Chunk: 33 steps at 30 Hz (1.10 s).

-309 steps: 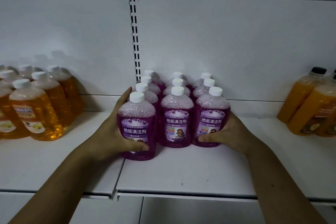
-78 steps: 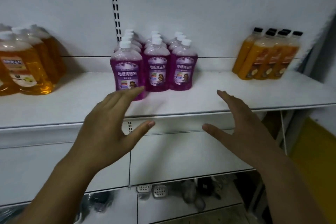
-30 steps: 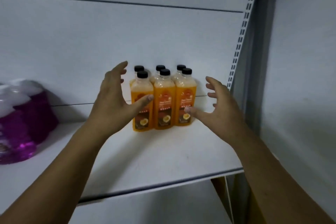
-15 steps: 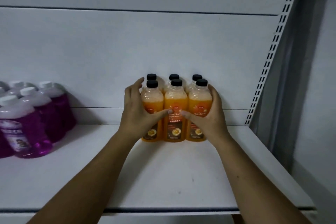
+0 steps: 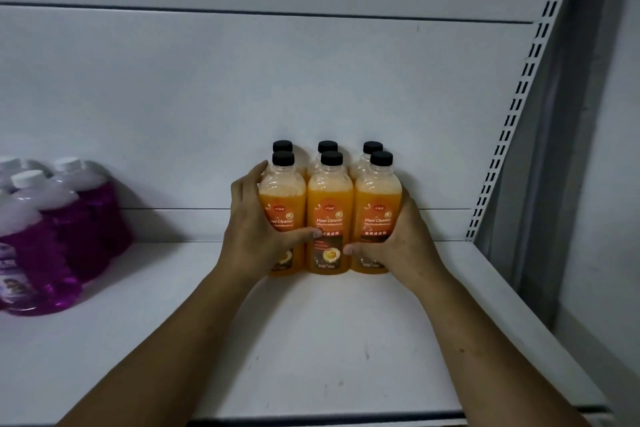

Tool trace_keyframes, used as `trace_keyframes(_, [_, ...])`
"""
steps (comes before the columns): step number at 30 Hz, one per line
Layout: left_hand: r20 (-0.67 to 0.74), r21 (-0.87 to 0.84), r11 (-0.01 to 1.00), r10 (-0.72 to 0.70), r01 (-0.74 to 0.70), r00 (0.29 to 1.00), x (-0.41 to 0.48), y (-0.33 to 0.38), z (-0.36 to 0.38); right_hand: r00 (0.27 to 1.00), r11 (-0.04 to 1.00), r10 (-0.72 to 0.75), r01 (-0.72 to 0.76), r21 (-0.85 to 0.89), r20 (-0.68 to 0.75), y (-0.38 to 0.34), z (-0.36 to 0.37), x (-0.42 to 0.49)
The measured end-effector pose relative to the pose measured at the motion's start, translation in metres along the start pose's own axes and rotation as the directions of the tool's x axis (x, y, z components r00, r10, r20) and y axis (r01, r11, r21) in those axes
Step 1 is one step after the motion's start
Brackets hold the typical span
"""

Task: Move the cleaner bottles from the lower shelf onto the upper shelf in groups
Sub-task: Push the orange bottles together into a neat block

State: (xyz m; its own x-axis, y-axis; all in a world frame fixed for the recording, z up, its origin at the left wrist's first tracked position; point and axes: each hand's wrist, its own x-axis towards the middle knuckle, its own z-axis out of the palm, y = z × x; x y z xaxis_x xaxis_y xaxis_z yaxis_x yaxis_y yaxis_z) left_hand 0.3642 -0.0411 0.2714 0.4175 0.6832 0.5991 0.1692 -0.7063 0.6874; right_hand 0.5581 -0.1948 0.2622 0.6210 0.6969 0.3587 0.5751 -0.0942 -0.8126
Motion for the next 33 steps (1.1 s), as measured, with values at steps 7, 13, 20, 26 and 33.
trace_keyframes(7, [0.086, -0.062, 0.998, -0.015, 0.02, 0.996, -0.004, -0.005, -0.006, 0.997, 0.999, 0.036, -0.036, -0.002, 0.074, 0.003, 0.0, -0.004])
trace_keyframes(13, [0.312, -0.08, 0.991, -0.081, 0.111, 0.947, -0.003, -0.028, -0.016, 0.966, 0.999, 0.019, -0.029, 0.034, 0.258, 0.011, -0.01, -0.001])
trace_keyframes(20, [0.308, -0.114, 0.986, -0.079, 0.119, 0.948, -0.003, -0.031, -0.013, 0.957, 0.997, -0.022, 0.0, 0.074, 0.29, 0.011, -0.011, 0.0])
trace_keyframes(26, [0.189, -0.135, 0.982, -0.107, 0.134, 0.976, -0.005, -0.026, -0.006, 0.982, 0.99, -0.082, 0.06, 0.131, 0.167, 0.009, 0.0, -0.002])
trace_keyframes(33, [0.177, -0.113, 0.982, -0.133, 0.154, 0.975, -0.007, -0.024, -0.004, 0.985, 0.991, -0.077, 0.059, 0.121, 0.152, 0.012, 0.004, -0.001])
